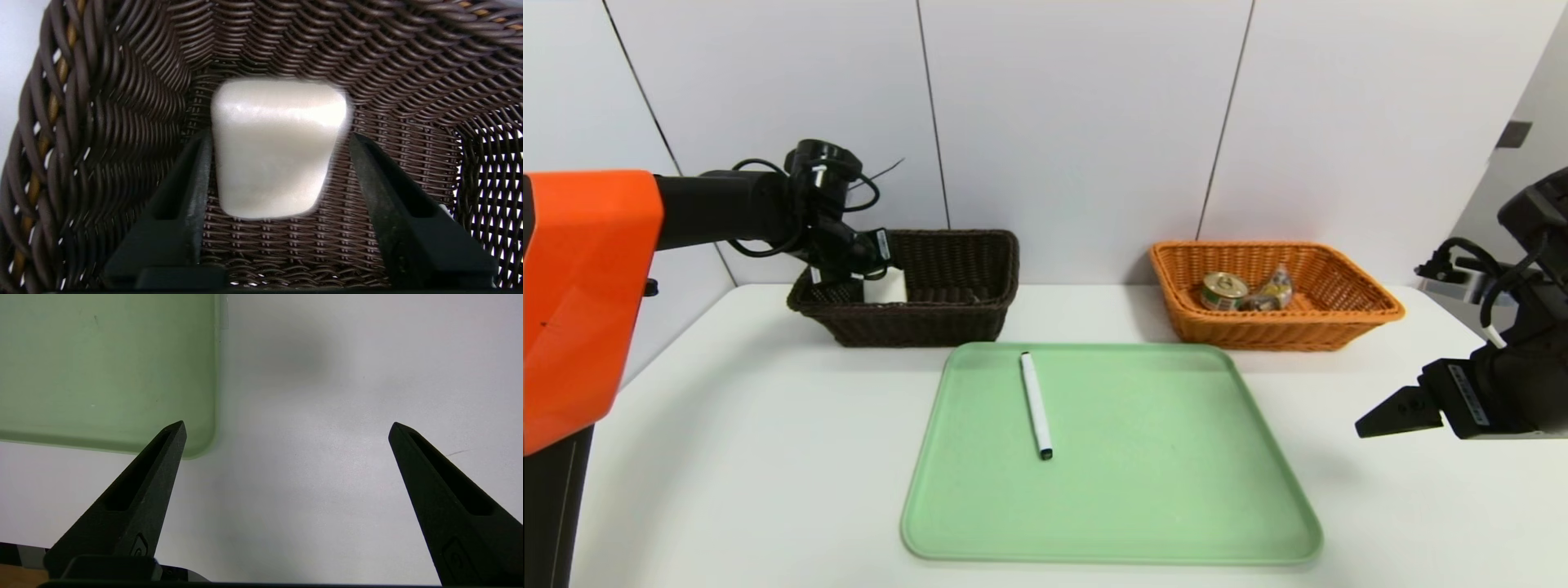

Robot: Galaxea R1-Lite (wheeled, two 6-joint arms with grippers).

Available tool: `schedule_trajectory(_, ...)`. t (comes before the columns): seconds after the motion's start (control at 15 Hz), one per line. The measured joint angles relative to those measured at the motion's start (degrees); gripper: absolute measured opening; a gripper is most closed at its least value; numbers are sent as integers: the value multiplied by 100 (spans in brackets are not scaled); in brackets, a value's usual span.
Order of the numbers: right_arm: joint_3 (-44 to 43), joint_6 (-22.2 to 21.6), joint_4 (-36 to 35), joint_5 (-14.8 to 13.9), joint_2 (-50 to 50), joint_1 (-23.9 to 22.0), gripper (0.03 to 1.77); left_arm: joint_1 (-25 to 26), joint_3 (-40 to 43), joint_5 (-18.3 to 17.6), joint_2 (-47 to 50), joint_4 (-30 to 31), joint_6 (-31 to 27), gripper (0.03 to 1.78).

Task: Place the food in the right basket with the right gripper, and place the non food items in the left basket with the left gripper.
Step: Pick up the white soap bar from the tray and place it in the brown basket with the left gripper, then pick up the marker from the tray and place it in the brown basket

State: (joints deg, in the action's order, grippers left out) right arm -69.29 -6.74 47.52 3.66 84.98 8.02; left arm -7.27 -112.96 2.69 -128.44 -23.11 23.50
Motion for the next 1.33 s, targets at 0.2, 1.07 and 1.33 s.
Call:
schedule_trajectory(0.2, 2, 0, 5, -7, -33, 2, 171, -6, 0, 0, -12, -1, -2, 136)
schedule_trajectory(1.07, 132, -20, -6, 9, -130, 77, 171, -2834, 11, 1053, 1992, -2118, 1197, 164)
schedule_trajectory(1.33, 289, -48, -6, 20, -235, 85, 171, -3551, 11, 1128, 1620, -2867, 2096, 167)
